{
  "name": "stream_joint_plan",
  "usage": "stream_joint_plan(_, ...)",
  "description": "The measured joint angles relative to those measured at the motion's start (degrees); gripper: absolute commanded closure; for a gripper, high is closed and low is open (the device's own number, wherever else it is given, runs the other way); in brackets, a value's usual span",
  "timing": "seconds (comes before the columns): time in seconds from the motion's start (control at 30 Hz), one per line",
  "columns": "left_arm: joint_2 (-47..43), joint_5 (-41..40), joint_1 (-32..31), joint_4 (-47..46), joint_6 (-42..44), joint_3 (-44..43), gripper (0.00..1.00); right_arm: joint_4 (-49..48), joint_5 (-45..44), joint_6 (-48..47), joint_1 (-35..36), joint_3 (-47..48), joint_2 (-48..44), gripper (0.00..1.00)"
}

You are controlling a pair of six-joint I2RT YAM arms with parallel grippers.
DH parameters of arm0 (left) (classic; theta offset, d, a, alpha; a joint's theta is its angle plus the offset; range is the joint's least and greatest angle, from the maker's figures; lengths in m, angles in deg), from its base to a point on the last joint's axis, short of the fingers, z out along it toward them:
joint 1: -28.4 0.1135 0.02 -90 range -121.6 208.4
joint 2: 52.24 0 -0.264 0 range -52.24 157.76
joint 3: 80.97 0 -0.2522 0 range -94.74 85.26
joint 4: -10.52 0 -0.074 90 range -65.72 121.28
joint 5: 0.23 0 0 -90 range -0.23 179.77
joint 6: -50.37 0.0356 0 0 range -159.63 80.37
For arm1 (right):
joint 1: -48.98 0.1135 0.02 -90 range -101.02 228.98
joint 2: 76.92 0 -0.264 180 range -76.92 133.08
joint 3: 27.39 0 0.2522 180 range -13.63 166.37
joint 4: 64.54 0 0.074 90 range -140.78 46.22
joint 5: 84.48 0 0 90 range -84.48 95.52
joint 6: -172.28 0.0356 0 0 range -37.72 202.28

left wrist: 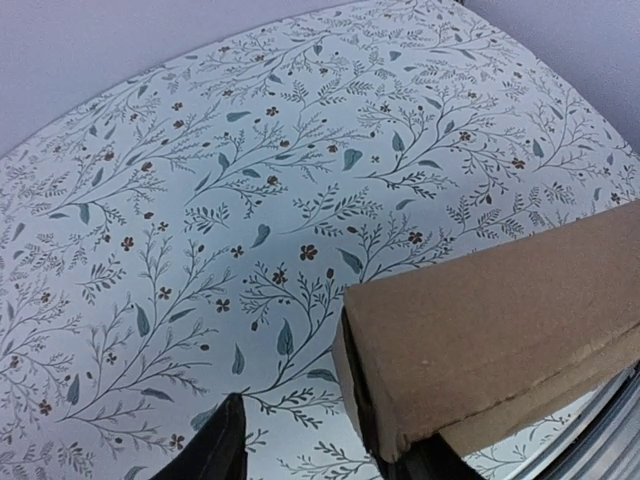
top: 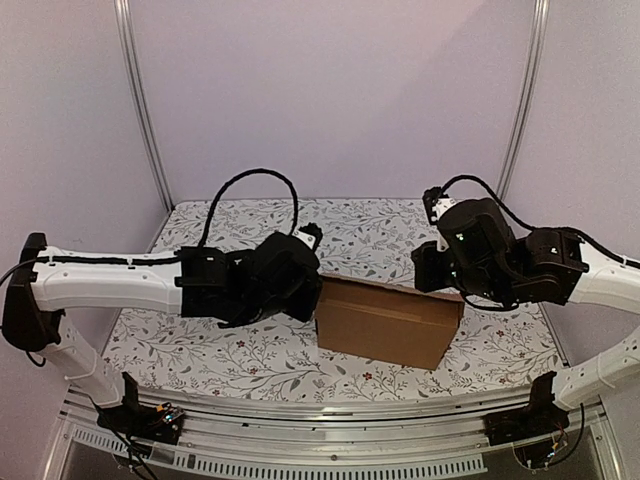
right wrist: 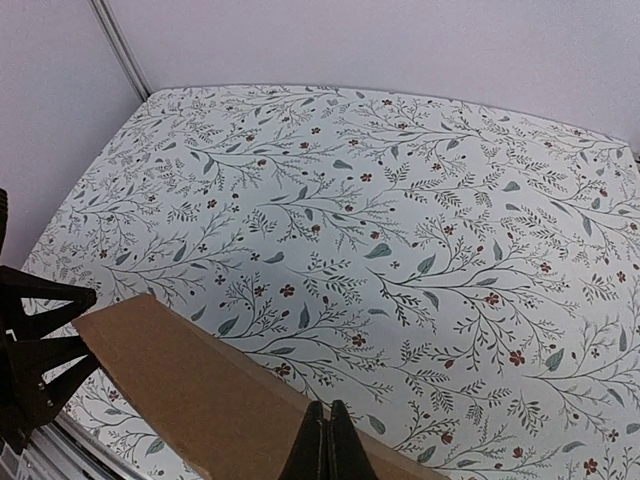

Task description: Fold the paper box

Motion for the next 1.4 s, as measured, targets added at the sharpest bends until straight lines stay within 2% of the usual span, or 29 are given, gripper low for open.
stream_joint_plan(0.17, -4.1, 3.4, -0.2, 1.3, 0.0, 3.0, 0.39, -2.9, 2.1, -2.1, -1.3, 0.2, 3.3, 1.00)
stream_joint_plan(0.33, -7.5, 7.7, -0.2, 1.7, 0.1, 5.8, 0.36, -6.5, 4.5, -2.2, -1.5, -0.5, 6.2, 1.00)
stream_joint_plan(0.6, -7.0, 13.4, 0.0, -0.2, 0.3, 5.8, 0.34, -11.3, 6.5, 1.1, -1.5, -5.9, 7.4, 1.00)
stream_joint_plan(0.8, -5.7, 17.7, 0.8, -1.3, 1.0, 5.4, 0.28, -12.9, 5.2, 2.2, -1.4, -7.5, 8.0, 1.00)
stream_joint_plan(1.17, -7.5, 26.6, 5.0, -0.9, 2.1, 4.8, 0.27, -18.7, -0.7, 4.7, -1.1, -10.3, 10.8, 1.00)
stream_joint_plan(1.4, -7.4, 28.8, 6.0, -2.2, 2.0, 4.8, 0.27, -15.5, -1.8, 1.6, -1.2, -8.3, 10.6, 1.00)
